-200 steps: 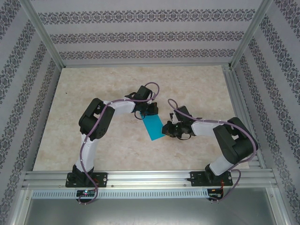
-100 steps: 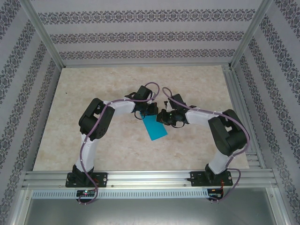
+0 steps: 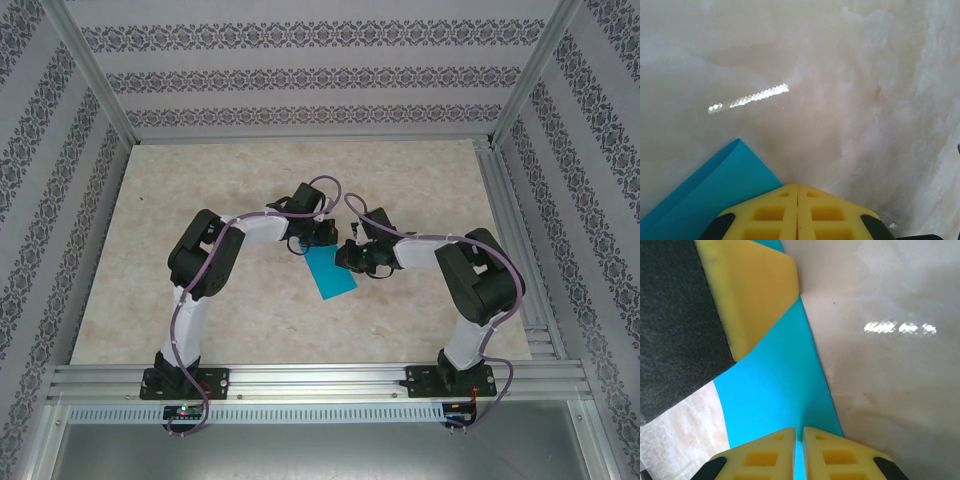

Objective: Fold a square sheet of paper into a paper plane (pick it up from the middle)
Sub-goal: Fold the square sheet of paper in half at the center of the table.

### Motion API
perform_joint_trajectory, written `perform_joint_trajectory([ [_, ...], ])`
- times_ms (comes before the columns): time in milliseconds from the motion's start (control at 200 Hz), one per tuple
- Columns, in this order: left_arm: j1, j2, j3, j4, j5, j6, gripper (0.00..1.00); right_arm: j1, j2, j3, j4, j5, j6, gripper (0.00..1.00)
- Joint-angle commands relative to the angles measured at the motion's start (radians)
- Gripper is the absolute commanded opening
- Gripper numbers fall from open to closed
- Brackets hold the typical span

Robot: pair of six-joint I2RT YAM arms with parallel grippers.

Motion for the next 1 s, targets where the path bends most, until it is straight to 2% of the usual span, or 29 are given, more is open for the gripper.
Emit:
perform_joint_trajectory([
  [0,0.044,0.01,0.014,-0.067,-0.105,0.041,0.08,0.001,0.018,-0.072,-0.115,0.032,-0.011,0.14],
  [400,0.121,0.004,0.062,-0.09,-0.136,0.063,0.1,0.013,-0.024,-0.119,-0.107,0.031,0.01,0.15],
  [589,0.141,-0.088,0.053,-0.12,-0.165,0.075,0.17,0.05,-0.088,-0.035,-0.15,0.07,0.008,0.17],
  [684,0.152,-0.165,0.002,-0.119,-0.191,0.074,0.25,0.081,-0.131,0.041,-0.205,0.13,-0.021,0.23],
  [779,0.173,-0.241,-0.071,-0.114,-0.215,0.06,0.33,0.121,-0.148,0.115,-0.287,0.236,-0.088,0.34],
  [884,0.205,-0.32,-0.169,-0.095,-0.237,0.034,0.41,0.167,-0.112,0.207,-0.404,0.4,-0.175,0.46],
  [994,0.244,-0.391,-0.26,-0.091,-0.264,0.002,0.51,0.207,-0.047,0.296,-0.485,0.518,-0.232,0.57],
])
